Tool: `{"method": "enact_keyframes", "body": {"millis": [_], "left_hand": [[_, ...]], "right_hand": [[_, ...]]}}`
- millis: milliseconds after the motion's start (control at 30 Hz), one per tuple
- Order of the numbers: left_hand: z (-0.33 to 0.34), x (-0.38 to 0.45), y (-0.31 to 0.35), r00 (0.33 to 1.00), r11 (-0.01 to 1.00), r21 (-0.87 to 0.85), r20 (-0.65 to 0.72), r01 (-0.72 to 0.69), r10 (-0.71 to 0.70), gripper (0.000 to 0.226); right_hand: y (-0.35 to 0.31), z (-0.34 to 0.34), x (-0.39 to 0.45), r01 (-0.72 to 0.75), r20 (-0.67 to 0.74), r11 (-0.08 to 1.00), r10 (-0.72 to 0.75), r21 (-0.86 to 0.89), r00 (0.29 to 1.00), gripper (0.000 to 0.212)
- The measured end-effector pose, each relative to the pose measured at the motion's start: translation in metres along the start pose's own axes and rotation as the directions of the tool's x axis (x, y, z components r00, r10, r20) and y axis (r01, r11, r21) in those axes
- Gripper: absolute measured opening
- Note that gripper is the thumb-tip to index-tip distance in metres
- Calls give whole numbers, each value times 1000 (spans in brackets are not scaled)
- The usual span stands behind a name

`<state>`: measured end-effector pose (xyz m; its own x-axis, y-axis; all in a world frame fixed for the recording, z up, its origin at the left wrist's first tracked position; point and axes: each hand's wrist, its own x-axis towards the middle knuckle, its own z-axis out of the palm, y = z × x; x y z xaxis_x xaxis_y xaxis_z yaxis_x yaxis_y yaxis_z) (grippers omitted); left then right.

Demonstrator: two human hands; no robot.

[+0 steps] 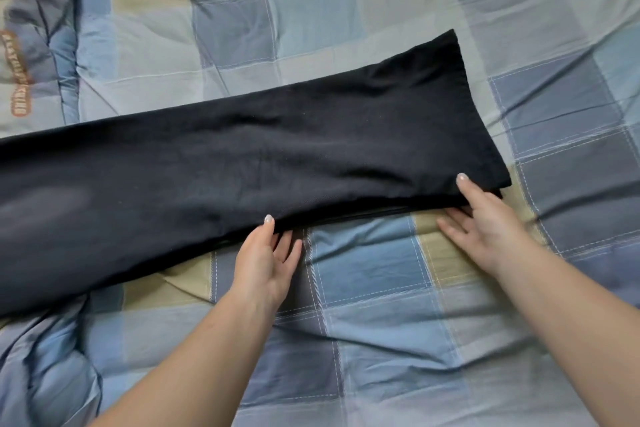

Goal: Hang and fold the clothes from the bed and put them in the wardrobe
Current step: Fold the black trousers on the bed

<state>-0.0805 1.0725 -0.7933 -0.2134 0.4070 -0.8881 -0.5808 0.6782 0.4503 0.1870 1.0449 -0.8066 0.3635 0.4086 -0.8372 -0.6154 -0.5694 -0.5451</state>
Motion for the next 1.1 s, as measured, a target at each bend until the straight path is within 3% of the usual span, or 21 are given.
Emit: {"method": "enact_keyframes", "body": {"millis": [67, 200, 333, 400, 467, 567, 700, 800, 1000, 1100], "left_hand": [[-5, -3, 0, 999, 999, 27, 2, -39, 39, 5], [-15, -6, -3, 998, 995, 79, 36, -60, 57, 5], [-24, 1, 13, 997, 997, 25, 17, -72, 72, 23], [-30, 5, 26, 996, 996, -7, -12, -92, 92, 14], [-41, 10, 39, 991, 993, -26, -65, -119, 117, 19], [-64, 17, 56, 982, 987, -58, -130, -148, 139, 37], [-100, 25, 79, 978, 981, -112, -157, -156, 138, 37], [-124, 23, 98, 973, 977, -121, -169, -177, 156, 16], [-185, 21, 133, 924, 937, 66, -157, -343, 349, 30], [-209, 16, 144, 907, 922, 80, -166, -379, 387, 26]], "right_hand": [[5, 7, -1, 2, -18, 1000, -2, -9, 1000, 9], [12, 12, -7, 70, -213, 995, -53, 73, 976, 13], [40, 40, -22, -13, -24, 999, 14, 32, 1000, 20], [53, 60, -30, -60, 80, 997, 64, -48, 995, 29], [67, 84, -38, -110, 159, 988, 127, -111, 979, 20], [87, 125, -52, -174, 242, 971, 210, -162, 947, 14], [116, 168, -70, -203, 297, 959, 256, -197, 920, 19], [134, 182, -80, -193, 305, 955, 258, -226, 917, 14], [163, 214, -116, -147, 401, 920, 296, -362, 867, 7], [194, 247, -143, -11, 486, 874, 281, -486, 827, 35]]}}
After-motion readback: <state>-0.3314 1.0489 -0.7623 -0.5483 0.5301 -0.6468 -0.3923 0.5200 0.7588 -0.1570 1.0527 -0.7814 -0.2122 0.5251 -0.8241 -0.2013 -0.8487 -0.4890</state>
